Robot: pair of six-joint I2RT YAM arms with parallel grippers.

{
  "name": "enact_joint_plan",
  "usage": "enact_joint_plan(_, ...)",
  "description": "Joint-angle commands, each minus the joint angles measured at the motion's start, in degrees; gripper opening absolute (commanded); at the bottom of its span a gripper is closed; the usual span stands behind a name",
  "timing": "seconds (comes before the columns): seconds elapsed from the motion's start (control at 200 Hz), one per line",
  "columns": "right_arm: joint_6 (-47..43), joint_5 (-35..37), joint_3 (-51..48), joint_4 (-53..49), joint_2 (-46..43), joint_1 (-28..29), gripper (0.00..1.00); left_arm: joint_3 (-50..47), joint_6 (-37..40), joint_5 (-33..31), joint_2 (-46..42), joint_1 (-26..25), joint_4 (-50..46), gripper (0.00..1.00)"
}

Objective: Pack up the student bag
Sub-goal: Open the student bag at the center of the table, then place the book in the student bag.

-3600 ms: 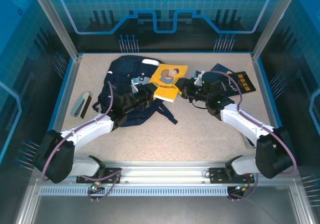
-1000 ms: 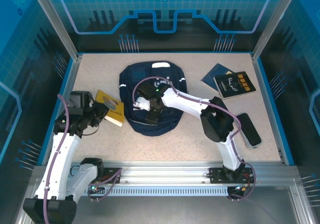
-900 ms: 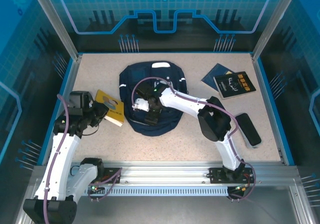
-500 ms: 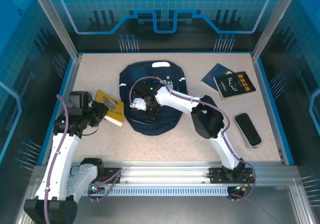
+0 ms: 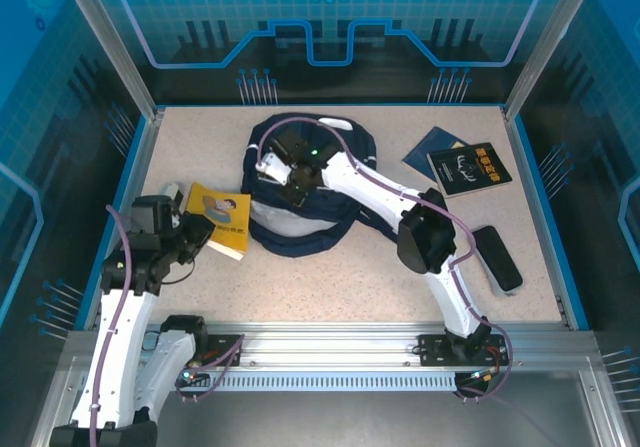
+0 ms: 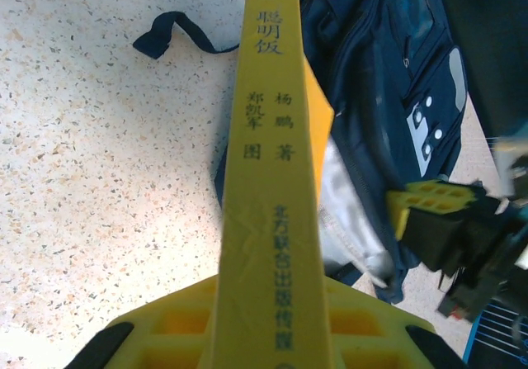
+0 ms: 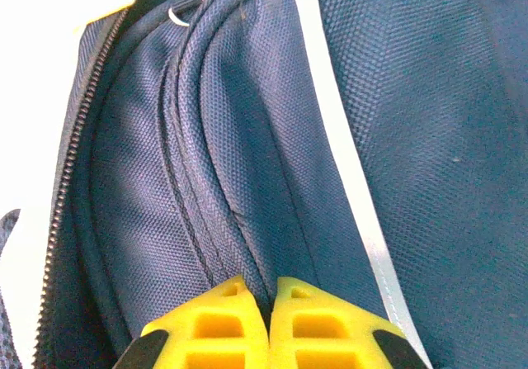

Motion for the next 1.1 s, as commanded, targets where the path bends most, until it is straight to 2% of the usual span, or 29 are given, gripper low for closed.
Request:
enact_joint_plan(0.0, 7.31, 4.14, 5.68, 0.86, -2.91, -1.35, 0.00, 0.17, 2.37, 3.34, -2.38, 0.57, 1.85, 0.03)
enact_joint_plan(0.12, 12.10, 4.20, 10.63, -0.76, -2.18, -2.63, 0.00, -1.37, 1.57, 9.14, -2.98, 0.57, 4.58, 0.02)
enact_joint_plan(0.28, 17.47, 0.51, 16.62, -2.56, -1.06, -4.11, 0.00, -6.10, -4.33, 15.86, -3.75, 0.57, 11.26, 0.02)
enact_joint_plan(0.42, 19.88, 2.64, 21.14, -5.02, 1.18, -4.40, 0.00, -8.06, -6.57, 16.43, -4.98, 0.57, 14.09, 0.02)
enact_joint_plan(0.565, 26.01, 5.92, 23.83, -8.13, 3.18, -6.56, 0.00, -6.35, -4.90, 13.75, -5.46, 0.57, 9.24, 0.02)
enact_joint_plan(0.66, 29.29, 1.55, 23.16, -7.55, 3.01, -8.43, 0.00, -5.77, -4.20, 12.13, -5.40, 0.57, 7.38, 0.02)
enact_joint_plan(0.735, 29.88, -3.76, 22.87, -6.47, 2.82, -9.06, 0.00, -6.62, -4.69, 13.74, -5.04, 0.57, 8.96, 0.02)
enact_joint_plan(1.096, 29.48, -21.18, 22.93, -6.08, -0.78, -8.96, 0.00, -7.40, -8.08, 24.83, -0.56, 0.10, 27.91, 0.01)
